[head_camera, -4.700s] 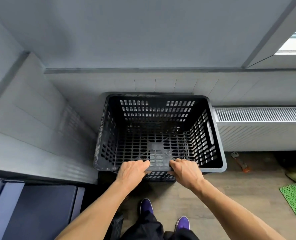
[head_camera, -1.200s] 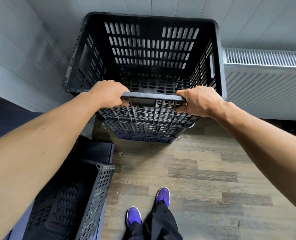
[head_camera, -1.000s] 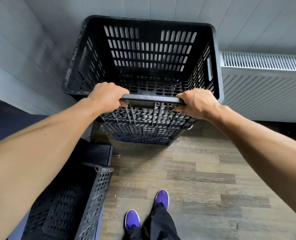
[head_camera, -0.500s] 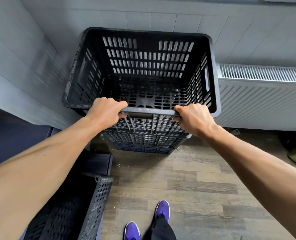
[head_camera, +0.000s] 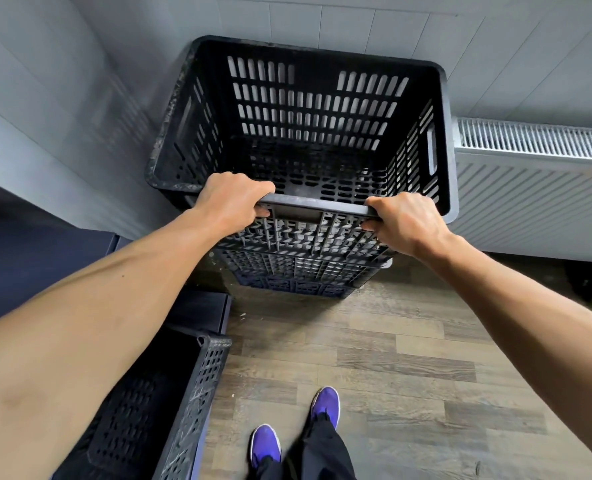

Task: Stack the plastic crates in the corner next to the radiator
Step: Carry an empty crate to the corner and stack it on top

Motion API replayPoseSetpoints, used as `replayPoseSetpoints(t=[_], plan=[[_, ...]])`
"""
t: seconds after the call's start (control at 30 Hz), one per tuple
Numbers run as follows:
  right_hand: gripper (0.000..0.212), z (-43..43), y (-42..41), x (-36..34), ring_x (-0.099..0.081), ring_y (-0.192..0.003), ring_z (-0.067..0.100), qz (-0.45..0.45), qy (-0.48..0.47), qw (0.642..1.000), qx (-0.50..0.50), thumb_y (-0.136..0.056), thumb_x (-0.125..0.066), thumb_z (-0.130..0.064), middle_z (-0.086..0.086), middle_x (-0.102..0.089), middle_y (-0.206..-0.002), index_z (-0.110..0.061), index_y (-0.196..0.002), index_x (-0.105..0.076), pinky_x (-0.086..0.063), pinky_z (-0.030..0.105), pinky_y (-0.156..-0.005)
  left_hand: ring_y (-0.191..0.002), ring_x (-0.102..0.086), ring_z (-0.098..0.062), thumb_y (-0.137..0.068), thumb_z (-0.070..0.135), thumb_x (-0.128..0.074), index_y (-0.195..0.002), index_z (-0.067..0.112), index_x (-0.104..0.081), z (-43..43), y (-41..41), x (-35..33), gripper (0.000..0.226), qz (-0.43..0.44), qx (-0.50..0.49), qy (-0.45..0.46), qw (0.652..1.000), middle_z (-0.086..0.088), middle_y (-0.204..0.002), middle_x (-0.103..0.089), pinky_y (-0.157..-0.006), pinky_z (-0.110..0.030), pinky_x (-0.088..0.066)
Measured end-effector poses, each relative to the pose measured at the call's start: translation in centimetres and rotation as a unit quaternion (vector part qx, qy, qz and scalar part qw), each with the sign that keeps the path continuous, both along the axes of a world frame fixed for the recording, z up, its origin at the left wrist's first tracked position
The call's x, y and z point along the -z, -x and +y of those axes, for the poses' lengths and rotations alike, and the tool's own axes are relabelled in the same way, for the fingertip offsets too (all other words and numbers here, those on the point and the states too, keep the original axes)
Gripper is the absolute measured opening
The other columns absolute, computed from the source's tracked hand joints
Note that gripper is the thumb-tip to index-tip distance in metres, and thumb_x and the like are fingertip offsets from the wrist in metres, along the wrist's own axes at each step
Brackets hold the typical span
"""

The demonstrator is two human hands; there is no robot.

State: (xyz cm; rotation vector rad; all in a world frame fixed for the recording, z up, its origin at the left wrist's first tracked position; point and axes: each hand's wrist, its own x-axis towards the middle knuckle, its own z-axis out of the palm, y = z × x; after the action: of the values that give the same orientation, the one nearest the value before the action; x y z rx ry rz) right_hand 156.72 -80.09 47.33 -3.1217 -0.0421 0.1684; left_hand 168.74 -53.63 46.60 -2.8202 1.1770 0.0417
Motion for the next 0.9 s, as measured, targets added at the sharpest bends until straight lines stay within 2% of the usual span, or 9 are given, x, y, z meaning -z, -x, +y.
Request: replayPoseSetpoints(t=[0.37, 0.5, 0.63, 0.77, 0.9], plan=[[0.022, -0.5, 0.0, 0.5, -0.067, -0.075, 0.033, 0.002, 0.017, 1.000, -0.001, -0.093, -0.059, -0.041, 0.008, -0.067, -0.077, -0.020, -0.100, -0.059, -0.040, 0.033, -0.057, -0.057, -0.047, -0.022, -0.094, 0.038, -0.060, -0.100, 0.024, -0.057, 0.0, -0.2, 0.5, 0.016, -0.003, 0.001, 0.001, 1.000, 0.009, -0.057, -0.040, -0.051, -0.029, -0.029], [0.022, -0.6, 0.0, 0.6, -0.066, -0.073, 0.033, 0.000, 0.022, 1.000, -0.009, -0.092, -0.060, -0.042, 0.006, -0.067, -0.075, -0.021, -0.098, -0.057, -0.036, 0.032, -0.056, -0.058, -0.052, -0.022, -0.094, 0.040, -0.059, -0.093, 0.024, -0.053, -0.2, -0.8, 0.1, 0.017, 0.067, 0.002, -0.022, 0.998, 0.007, -0.062, -0.049, -0.053, -0.032, -0.036], [0.020, -0.6, -0.1, 0.7, -0.066, -0.071, 0.033, -0.009, 0.022, 1.000, -0.002, -0.092, -0.060, -0.040, 0.008, -0.066, -0.074, -0.020, -0.098, -0.057, -0.037, 0.032, -0.056, -0.053, -0.052, -0.014, -0.095, 0.039, -0.060, -0.088, 0.022, -0.053, -0.7, -1.9, -1.2, 0.019, 0.145, 0.022, -0.061, 0.987, 0.004, -0.063, -0.054, -0.048, -0.031, -0.039], [0.019, -0.4, -0.1, 0.9, -0.066, -0.070, 0.033, -0.022, 0.026, 0.999, 0.000, -0.094, -0.058, -0.037, 0.009, -0.065, -0.073, -0.019, -0.100, -0.057, -0.038, 0.032, -0.055, -0.049, -0.046, -0.012, -0.095, 0.037, -0.061, -0.086, 0.025, -0.050, -0.4, -1.5, -1.2, 0.018, 0.104, 0.023, -0.039, 0.994, 0.005, -0.057, -0.050, -0.048, -0.029, -0.034], [0.018, -0.8, -0.1, 0.8, -0.065, -0.068, 0.032, -0.022, 0.028, 0.999, -0.022, -0.093, -0.060, -0.037, 0.005, -0.064, -0.071, -0.020, -0.100, -0.056, -0.038, 0.032, -0.054, -0.048, -0.044, -0.010, -0.094, 0.037, -0.062, -0.088, 0.022, -0.053, -0.3, -1.2, -1.0, 0.018, 0.103, 0.019, -0.030, 0.994, 0.006, -0.056, -0.048, -0.049, -0.029, -0.031]])
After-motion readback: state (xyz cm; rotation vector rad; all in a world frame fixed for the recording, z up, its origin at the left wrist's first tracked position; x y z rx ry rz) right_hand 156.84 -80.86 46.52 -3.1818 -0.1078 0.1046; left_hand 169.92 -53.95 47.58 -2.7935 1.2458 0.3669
